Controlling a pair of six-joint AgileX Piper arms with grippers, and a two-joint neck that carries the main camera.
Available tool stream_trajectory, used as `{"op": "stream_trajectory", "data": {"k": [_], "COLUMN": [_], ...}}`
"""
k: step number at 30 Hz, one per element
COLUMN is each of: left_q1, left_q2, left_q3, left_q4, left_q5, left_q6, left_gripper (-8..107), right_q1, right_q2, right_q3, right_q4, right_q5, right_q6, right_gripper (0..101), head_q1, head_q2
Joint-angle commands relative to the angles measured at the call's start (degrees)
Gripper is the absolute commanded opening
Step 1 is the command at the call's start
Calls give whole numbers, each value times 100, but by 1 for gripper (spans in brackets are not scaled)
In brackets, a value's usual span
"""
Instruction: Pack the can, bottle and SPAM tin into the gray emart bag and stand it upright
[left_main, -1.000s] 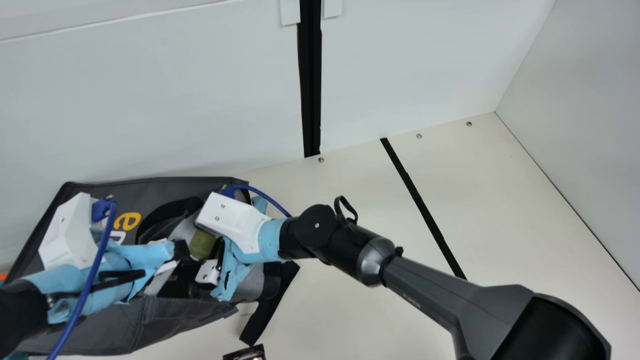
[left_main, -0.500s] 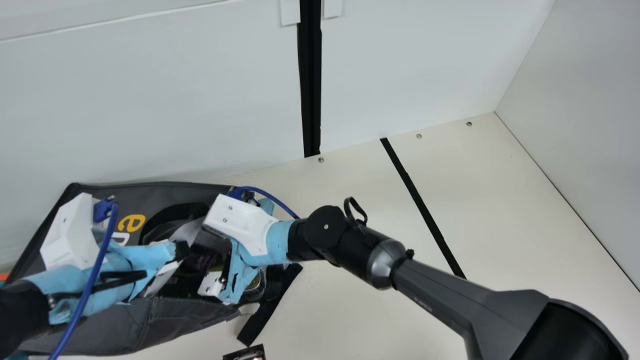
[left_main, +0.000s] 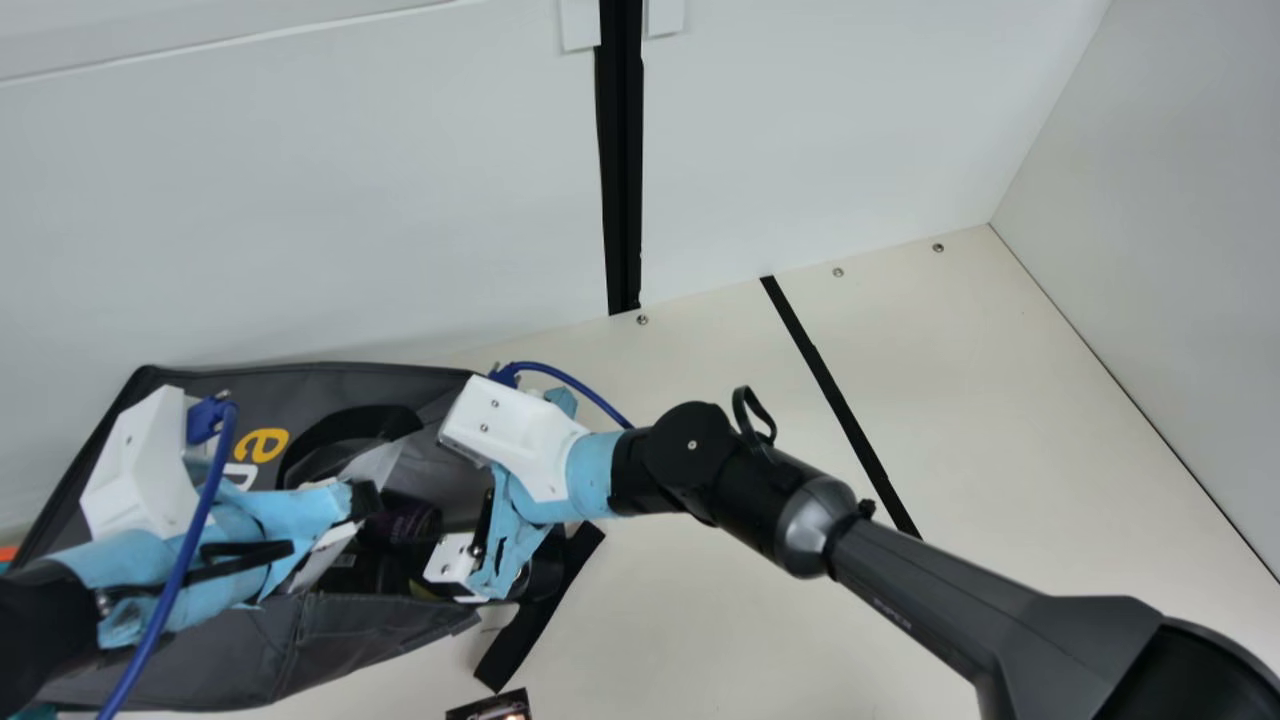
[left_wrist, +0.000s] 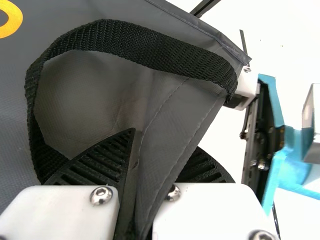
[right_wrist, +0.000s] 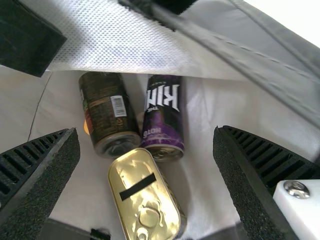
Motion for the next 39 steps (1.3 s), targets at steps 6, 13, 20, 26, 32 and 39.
{"op": "stream_trajectory", "data": {"k": [6,13,20,26,32,39], "left_q1": [0,0,0,0,0,0], "left_q2": [0,0,0,0,0,0], "left_q3": [0,0,0,0,0,0], "left_q4": [0,0,0,0,0,0], "left_q5": [0,0,0,0,0,0], "left_q6": [0,0,0,0,0,0], "left_gripper": [-8,-8,-8,-8,-8,-8], "right_q1": [-196,-438,-741,-984,-1179,-1420], "right_q2": [-204,-450,-699,-901,-1132,-1404], "right_q3": [68,125,189,249,332,465], "right_q4": [-119,-260,-413,-569,-760,-1044], "right_q5": [149,393,562,575,507,344], "right_q6": [116,201,333,499,730,1057], "right_gripper": [95,95,95,95,95,95], "head_q1": [-130,-130,-130,-130,-130,-130], "head_q2": [-5,-5,-5,-5,-5,-5]}}
